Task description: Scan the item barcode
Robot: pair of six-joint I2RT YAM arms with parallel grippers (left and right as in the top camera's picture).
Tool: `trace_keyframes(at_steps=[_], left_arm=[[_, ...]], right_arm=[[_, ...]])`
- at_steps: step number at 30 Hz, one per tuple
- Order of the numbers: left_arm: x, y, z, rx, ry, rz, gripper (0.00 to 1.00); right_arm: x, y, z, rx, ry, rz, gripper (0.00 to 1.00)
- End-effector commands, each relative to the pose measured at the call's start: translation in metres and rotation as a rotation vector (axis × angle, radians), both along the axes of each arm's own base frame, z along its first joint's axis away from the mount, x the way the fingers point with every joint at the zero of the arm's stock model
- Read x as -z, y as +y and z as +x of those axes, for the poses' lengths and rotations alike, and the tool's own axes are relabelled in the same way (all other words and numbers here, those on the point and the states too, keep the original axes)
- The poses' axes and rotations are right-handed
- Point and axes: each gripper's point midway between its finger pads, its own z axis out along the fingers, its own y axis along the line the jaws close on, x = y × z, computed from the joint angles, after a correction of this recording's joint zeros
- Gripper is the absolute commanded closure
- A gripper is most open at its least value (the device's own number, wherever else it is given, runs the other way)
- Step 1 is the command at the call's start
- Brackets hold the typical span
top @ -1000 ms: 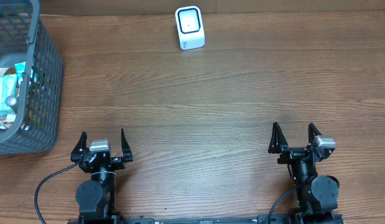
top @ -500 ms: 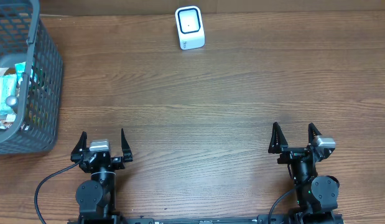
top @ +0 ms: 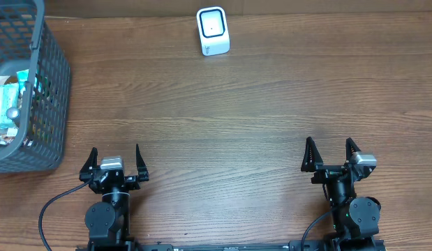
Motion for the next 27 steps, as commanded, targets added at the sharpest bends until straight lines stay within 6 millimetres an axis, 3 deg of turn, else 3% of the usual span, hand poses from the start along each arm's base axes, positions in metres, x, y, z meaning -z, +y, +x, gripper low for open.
trace_keyframes(at_steps=[1,11,14,17,20,27], left_arm=[[-0.001,0.000,0.000,-0.003,-0.007,0.020,0.00],[-0.001,0.000,0.000,-0.002,-0.007,0.020,0.00],[-0.010,0.004,0.000,-0.022,-0.043,0.022,0.01],[-0.036,0.002,-0.001,-0.015,-0.151,0.023,0.01],[-0.076,0.002,-0.007,-0.013,-0.316,0.026,0.00],[-0.173,0.000,-0.050,-0.002,-0.715,-0.007,0.00]], right_arm=[[0.002,0.000,0.000,-0.003,-0.005,-0.004,0.00],[0.002,0.000,0.000,-0.003,-0.005,-0.004,0.00],[0.002,0.000,0.000,-0.003,-0.005,-0.004,0.00],[0.002,0.000,0.000,-0.003,-0.005,-0.003,0.00],[0.002,0.000,0.000,-0.003,-0.005,-0.004,0.00],[0.002,0.000,0.000,-0.003,-0.005,-0.004,0.00]])
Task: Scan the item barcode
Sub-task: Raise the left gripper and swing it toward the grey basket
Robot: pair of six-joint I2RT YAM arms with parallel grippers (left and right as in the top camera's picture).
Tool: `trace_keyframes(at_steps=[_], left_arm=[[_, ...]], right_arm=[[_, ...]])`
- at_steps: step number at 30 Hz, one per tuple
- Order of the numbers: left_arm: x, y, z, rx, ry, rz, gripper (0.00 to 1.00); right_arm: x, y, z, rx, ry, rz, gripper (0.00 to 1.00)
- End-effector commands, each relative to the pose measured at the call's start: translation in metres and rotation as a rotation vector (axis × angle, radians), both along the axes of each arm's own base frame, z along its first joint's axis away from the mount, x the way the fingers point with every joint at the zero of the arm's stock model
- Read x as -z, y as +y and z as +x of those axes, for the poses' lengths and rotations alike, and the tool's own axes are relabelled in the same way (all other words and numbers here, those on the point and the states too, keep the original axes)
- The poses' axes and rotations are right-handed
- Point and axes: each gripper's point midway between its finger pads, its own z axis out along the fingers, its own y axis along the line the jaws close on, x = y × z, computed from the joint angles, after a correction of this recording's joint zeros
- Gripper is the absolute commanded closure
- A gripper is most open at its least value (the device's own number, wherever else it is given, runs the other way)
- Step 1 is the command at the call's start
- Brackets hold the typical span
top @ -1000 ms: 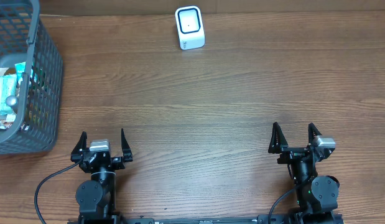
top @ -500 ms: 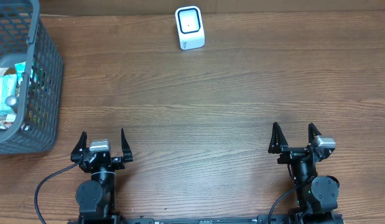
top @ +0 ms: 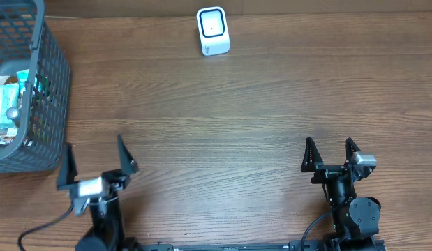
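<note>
A white barcode scanner (top: pixel 213 31) stands at the far edge of the table, its window facing up. Packaged items (top: pixel 6 104) lie inside a grey wire basket (top: pixel 45 84) at the left. My left gripper (top: pixel 94 157) is open near the front left, close to the basket's near right corner, with nothing between its fingers. At the front right my right gripper (top: pixel 328 152) is open too and holds nothing.
The wooden table (top: pixel 229 104) stretches between the grippers and the scanner. The basket's wall stands just left of my left gripper.
My left gripper has moved left and a little up, turning towards the basket, and is still open. The right arm has not moved.
</note>
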Motion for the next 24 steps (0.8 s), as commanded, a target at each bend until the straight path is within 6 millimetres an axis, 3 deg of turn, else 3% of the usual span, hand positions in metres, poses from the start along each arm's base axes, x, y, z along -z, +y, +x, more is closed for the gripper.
trace_keyframes(at_steps=[1,5,12,20,24], left_arm=[[-0.037,0.000,-0.021,0.016,-0.129,-0.023,0.01],[-0.080,-0.003,-0.045,0.031,-0.221,-0.019,0.00],[-0.154,-0.006,-0.105,0.041,-0.415,-0.003,0.01],[-0.218,-0.008,-0.178,0.042,-0.616,0.005,0.00],[-0.244,-0.009,-0.204,0.044,-0.679,0.010,0.01]], right_arm=[[0.002,0.000,0.000,-0.003,-0.006,-0.004,0.00],[0.002,0.000,0.000,-0.003,-0.006,-0.004,0.00],[0.002,0.000,0.000,-0.003,-0.006,-0.004,0.00],[0.001,0.000,0.000,-0.003,-0.006,-0.004,0.00],[0.002,0.000,0.000,-0.003,-0.006,-0.004,0.00]])
